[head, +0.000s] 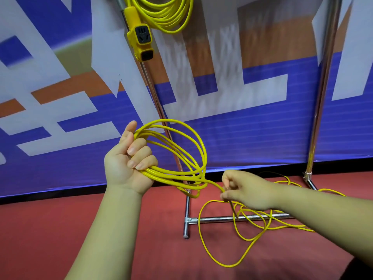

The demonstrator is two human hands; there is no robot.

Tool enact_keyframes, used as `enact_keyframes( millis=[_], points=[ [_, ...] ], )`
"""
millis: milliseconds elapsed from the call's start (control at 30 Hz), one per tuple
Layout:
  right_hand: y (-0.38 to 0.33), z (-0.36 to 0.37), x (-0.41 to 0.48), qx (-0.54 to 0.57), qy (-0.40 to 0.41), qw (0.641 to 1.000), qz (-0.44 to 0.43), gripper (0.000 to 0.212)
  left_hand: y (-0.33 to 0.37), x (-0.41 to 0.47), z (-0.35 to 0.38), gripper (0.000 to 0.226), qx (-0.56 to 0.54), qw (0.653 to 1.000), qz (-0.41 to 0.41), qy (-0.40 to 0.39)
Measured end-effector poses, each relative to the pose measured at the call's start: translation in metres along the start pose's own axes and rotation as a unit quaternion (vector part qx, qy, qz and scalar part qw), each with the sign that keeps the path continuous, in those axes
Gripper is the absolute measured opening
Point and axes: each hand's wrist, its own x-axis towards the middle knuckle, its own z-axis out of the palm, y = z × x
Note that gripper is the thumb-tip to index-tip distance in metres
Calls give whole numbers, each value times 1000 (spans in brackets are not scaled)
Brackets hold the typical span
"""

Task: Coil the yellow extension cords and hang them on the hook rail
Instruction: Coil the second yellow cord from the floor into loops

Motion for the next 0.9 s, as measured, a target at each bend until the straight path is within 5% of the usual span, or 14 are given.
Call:
enact_keyframes(
  millis=[200, 300, 433, 633, 900],
  points=[
    [-26, -34, -5, 245, 104, 961, 79, 12, -16, -7, -10, 25, 194, 979, 2, 70],
    [-44, -41, -11, 293, 92, 947, 89, 8, -39, -11, -7, 30, 397, 915, -27, 66],
    [-57, -46, -14, 212, 67, 970, 102, 7, -61, -15, -2, 4, 594, 801, -67, -12],
    [-58, -52, -15, 308, 59, 941, 132, 12, -79, -15, 4, 10, 611, 785, -95, -41],
    [-60, -52, -11, 421, 169, 882, 130, 14, -112, -11, 15, 20, 616, 781, -97, -41]
  ],
)
